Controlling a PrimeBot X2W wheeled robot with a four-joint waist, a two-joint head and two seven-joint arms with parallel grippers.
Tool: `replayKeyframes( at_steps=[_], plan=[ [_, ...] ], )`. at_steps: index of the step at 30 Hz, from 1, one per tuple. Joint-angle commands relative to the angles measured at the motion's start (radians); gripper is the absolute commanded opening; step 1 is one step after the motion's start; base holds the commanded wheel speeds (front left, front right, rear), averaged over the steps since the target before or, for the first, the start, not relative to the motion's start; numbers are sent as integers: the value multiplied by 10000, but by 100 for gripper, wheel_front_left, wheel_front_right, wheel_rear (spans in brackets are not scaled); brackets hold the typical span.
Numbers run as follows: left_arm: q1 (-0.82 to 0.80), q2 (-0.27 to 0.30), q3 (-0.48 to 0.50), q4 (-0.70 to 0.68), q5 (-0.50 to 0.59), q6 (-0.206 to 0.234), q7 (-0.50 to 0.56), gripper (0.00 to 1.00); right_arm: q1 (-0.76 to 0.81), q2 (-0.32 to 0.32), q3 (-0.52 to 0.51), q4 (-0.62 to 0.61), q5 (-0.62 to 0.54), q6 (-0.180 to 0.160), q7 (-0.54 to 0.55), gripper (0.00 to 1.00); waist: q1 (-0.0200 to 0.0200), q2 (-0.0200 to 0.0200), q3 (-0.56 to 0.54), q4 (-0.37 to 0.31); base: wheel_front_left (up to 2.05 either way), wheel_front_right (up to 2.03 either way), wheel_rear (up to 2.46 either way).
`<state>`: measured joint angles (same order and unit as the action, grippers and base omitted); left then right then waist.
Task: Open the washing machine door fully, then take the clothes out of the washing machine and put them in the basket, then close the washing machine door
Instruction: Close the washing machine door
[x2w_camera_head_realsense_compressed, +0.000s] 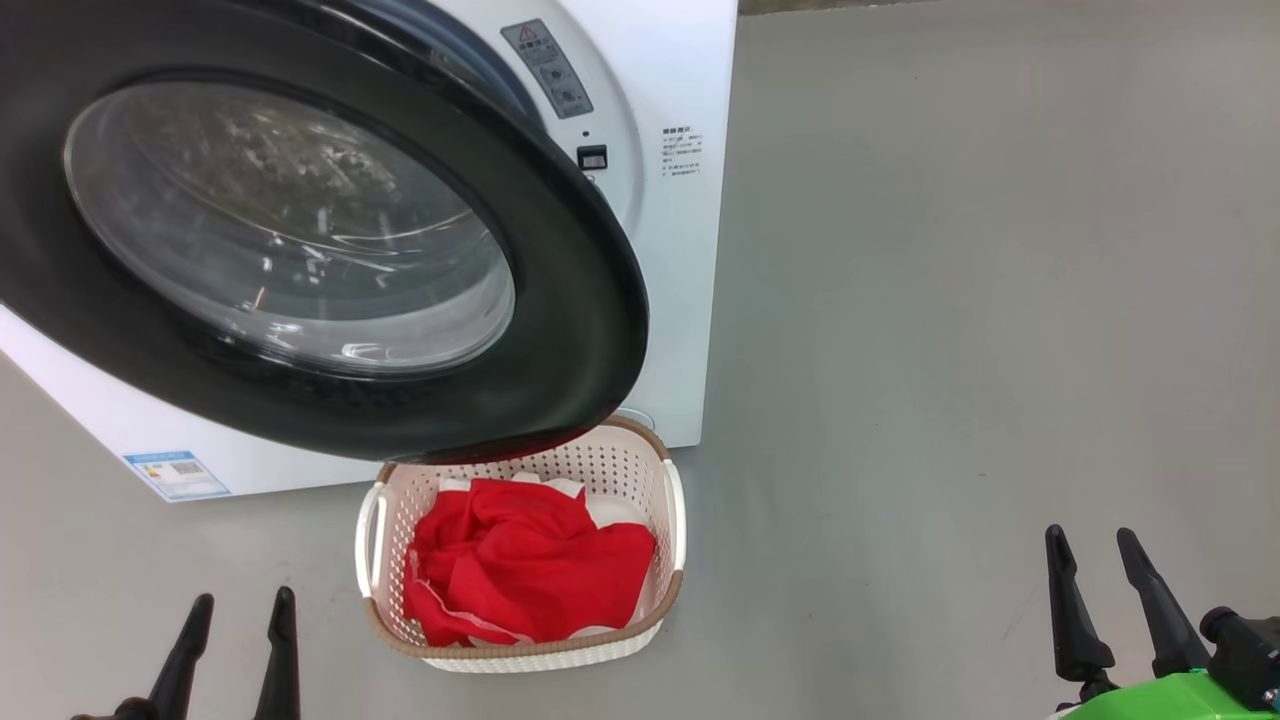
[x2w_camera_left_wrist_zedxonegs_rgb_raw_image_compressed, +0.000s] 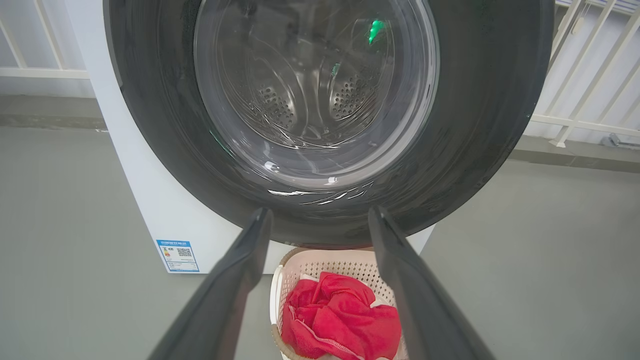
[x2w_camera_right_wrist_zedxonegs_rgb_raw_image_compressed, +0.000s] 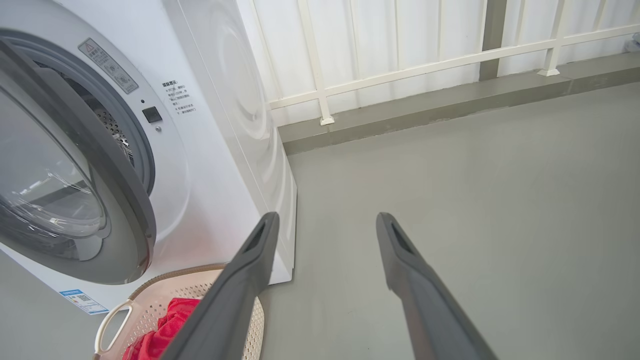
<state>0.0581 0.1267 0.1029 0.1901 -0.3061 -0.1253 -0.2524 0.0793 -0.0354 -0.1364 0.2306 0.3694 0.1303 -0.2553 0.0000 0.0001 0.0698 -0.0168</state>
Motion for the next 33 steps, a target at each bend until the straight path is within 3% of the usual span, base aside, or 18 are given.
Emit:
replayKeyframes(
  at_steps=[1,12,13,14,16,33],
  plan=[
    [-164,161,389,-241,49,-54,-93,100,-110,-148,241,-232,13,4,-65,100,0,-1,9,-2,0,0,0],
    [-266,124,280,-211,40,-54,-93,100,-147,-148,343,-263,19,4,-65,100,0,-1,98,154,0,0,0],
    [-284,104,250,-206,36,-54,-93,100,-159,-148,391,-263,35,4,-65,84,0,-1,121,204,0,0,0],
    [-300,76,214,-201,36,-54,-93,100,-173,-148,445,-255,51,4,-65,45,0,-1,142,260,0,0,0],
    [-329,4,126,-184,28,-54,-93,100,-205,-148,576,-222,99,4,-65,0,0,-1,181,390,0,0,0],
    [-498,-705,-444,-107,-57,-54,-93,100,-1814,-148,2320,245,-48,4,-65,0,0,-1,527,2395,0,0,0]
  ],
)
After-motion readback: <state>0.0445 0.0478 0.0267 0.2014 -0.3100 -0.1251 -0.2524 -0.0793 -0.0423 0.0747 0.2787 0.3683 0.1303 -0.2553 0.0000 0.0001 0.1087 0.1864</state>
